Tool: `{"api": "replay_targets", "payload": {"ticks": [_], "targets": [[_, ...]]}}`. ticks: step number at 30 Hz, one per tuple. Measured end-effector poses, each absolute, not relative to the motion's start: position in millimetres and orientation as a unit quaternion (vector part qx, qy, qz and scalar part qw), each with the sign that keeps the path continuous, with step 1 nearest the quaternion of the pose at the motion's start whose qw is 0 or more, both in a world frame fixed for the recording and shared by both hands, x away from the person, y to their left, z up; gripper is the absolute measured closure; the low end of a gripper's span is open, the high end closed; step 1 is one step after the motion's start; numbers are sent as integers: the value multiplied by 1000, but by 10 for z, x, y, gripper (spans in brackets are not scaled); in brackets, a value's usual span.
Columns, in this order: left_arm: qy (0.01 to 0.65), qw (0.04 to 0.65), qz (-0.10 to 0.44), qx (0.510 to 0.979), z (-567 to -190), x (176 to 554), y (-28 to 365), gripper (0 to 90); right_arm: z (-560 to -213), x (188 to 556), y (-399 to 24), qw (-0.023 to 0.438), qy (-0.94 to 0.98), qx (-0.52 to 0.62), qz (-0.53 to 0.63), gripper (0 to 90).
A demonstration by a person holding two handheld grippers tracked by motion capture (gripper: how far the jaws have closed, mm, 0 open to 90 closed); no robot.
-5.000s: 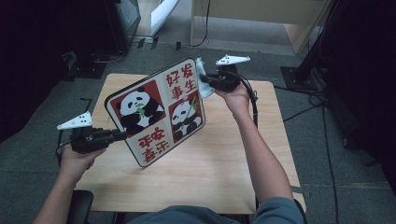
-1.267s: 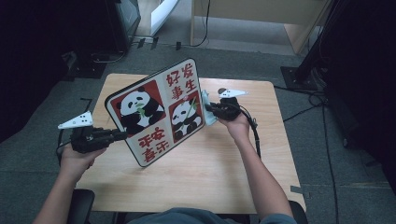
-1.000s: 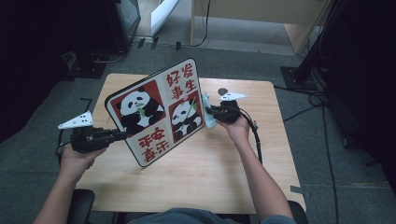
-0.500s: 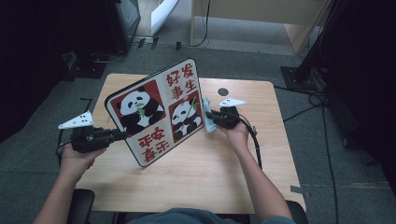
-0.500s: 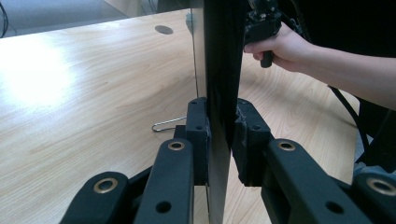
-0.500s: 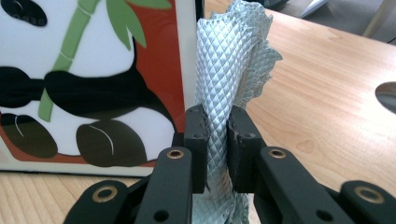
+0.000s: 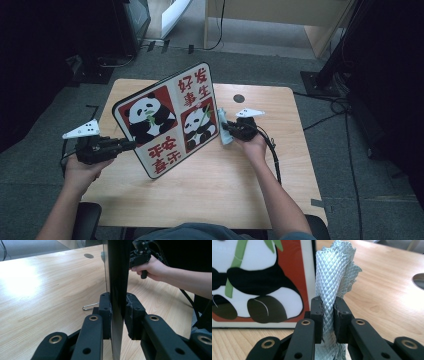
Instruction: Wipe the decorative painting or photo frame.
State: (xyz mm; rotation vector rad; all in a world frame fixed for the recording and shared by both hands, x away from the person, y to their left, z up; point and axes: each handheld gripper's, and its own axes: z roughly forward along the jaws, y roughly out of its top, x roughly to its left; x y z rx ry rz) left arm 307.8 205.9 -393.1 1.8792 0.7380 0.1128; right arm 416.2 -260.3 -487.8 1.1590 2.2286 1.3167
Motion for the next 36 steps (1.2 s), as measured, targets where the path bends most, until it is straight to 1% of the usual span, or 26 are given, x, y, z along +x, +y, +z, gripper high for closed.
{"api": "replay_targets", "payload": {"ticks": [4, 15, 36], "targets": [[310, 533, 48, 786, -3920, 3061, 2072, 736, -4799, 4143, -2673, 163, 765, 411, 468, 806], [307, 521, 49, 795, -3912, 3025, 2094, 610, -4690, 4094, -2896, 183, 743, 434, 476, 804], [324, 513, 52, 793, -4016, 3073, 2266, 529, -4673, 4015, -3225, 200, 738, 452, 459, 800]]}}
